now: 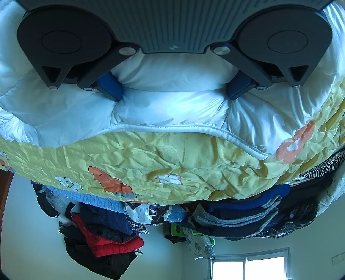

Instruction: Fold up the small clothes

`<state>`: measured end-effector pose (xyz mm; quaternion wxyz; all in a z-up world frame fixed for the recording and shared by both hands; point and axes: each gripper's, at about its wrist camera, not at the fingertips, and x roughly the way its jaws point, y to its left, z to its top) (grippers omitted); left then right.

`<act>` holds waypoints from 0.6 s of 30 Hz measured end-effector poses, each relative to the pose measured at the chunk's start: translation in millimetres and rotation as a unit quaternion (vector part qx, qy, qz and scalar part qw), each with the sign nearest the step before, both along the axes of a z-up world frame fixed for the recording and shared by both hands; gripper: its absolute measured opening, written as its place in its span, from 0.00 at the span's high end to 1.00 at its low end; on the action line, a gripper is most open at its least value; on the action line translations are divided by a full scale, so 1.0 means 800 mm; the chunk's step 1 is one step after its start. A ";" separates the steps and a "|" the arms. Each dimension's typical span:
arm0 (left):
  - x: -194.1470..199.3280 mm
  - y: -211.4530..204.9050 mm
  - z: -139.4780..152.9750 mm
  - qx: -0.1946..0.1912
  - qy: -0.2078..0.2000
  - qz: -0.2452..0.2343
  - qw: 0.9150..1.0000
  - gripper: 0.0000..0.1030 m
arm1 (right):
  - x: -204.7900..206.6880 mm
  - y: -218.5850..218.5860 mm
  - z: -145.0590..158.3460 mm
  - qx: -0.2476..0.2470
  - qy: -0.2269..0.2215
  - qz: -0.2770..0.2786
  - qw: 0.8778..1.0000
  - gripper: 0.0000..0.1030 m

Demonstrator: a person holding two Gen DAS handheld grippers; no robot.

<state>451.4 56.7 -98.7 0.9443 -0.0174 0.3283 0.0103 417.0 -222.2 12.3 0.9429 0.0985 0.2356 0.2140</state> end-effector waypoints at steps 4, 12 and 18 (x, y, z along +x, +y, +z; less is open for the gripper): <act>0.000 0.000 0.000 0.000 0.000 0.000 1.000 0.00 | -0.025 0.032 0.009 0.115 0.054 0.104 0.986 0.12; 0.001 0.001 0.000 -0.004 -0.001 0.001 1.000 0.00 | -0.031 0.104 -0.072 -0.010 0.100 0.140 0.985 0.13; 0.001 0.001 0.000 -0.005 -0.001 0.002 1.000 0.00 | -0.032 0.120 -0.088 -0.047 0.090 0.151 0.983 0.08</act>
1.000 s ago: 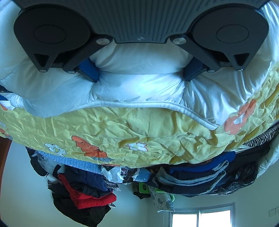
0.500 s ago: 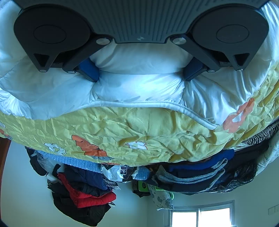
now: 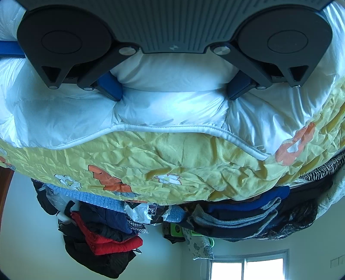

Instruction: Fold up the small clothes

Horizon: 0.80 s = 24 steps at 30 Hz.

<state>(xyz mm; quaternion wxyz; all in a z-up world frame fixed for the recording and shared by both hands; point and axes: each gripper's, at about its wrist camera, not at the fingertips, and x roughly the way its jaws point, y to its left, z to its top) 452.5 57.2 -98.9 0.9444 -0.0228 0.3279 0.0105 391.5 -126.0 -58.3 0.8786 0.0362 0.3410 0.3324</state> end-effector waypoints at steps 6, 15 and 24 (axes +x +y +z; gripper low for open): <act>-0.001 0.000 0.000 0.000 -0.001 0.001 1.000 0.00 | 0.010 -0.047 0.042 0.113 0.052 -0.030 0.992 0.15; -0.001 0.001 0.000 -0.001 -0.001 0.001 1.000 0.00 | 0.116 -0.044 0.069 0.202 0.105 -0.067 0.971 0.04; 0.000 0.002 -0.001 -0.010 -0.004 0.004 1.000 0.00 | 0.150 -0.022 -0.004 0.144 0.100 -0.060 0.983 0.04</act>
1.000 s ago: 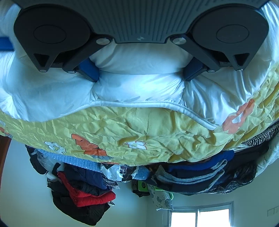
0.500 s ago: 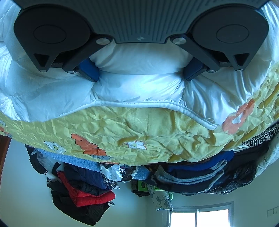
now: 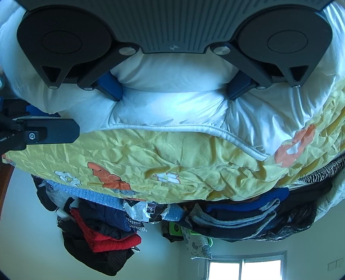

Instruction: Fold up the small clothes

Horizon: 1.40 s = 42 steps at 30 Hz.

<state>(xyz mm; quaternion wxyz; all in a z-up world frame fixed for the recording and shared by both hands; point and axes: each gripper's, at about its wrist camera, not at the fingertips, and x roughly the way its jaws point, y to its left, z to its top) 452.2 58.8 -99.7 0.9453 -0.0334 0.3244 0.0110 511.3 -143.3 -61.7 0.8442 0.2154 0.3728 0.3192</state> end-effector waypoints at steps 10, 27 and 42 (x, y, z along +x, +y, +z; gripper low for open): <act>-0.001 -0.003 0.000 0.010 -0.004 0.002 1.000 0.00 | -0.093 -0.102 0.054 0.071 -0.042 -0.064 0.995 0.05; -0.094 0.028 0.025 0.131 -0.014 0.049 0.990 0.00 | -0.141 -0.142 0.035 -0.168 -0.048 -0.046 0.984 0.09; -0.190 0.067 0.042 0.034 -0.070 0.112 0.991 0.00 | -0.227 -0.190 0.059 -0.075 -0.097 -0.088 0.989 0.08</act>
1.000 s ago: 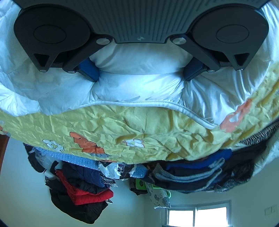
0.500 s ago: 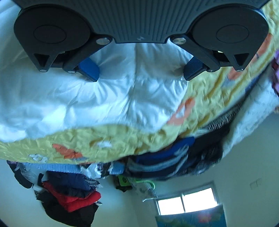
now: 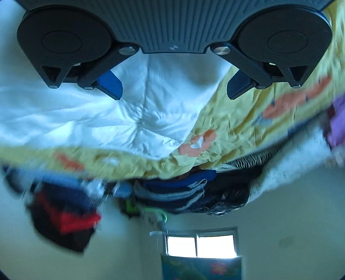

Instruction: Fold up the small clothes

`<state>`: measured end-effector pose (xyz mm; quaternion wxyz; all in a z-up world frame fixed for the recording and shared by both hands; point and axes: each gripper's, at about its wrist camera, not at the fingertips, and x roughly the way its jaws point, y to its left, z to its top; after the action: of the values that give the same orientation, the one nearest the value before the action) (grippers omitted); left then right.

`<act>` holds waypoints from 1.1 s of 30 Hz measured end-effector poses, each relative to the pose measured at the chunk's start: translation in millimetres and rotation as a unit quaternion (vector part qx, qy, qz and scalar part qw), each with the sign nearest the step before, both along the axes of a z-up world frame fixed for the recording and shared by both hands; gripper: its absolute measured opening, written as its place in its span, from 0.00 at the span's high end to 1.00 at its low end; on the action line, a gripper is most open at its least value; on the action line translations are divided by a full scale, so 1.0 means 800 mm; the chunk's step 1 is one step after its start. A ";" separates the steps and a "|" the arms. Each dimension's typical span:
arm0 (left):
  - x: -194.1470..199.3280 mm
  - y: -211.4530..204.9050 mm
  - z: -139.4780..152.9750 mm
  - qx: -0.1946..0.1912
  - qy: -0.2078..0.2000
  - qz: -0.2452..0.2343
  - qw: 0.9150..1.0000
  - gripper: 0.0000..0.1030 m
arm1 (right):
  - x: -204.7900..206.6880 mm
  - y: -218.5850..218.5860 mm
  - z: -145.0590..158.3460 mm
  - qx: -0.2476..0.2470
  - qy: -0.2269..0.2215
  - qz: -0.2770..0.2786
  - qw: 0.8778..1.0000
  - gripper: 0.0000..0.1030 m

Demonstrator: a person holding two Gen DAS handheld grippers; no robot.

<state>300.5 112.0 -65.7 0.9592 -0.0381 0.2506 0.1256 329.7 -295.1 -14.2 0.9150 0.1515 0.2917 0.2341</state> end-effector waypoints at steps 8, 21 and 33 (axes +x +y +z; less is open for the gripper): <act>-0.171 0.069 0.007 -0.147 -0.043 0.058 0.987 0.00 | -0.224 -0.081 0.088 -0.184 -0.273 -0.154 0.932 0.00; -0.186 0.096 0.002 -0.260 -0.031 0.074 0.962 0.00 | -0.367 -0.089 0.220 -0.329 -0.587 -0.280 0.685 0.00; -0.127 0.112 -0.034 -0.408 0.008 0.123 0.905 0.00 | -0.233 0.082 0.046 -0.163 -0.229 0.084 0.956 0.00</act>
<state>199.3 201.4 -93.2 0.8348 -0.4554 0.2805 0.1301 143.0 -229.3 22.7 0.9466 -0.0824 0.1198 0.2879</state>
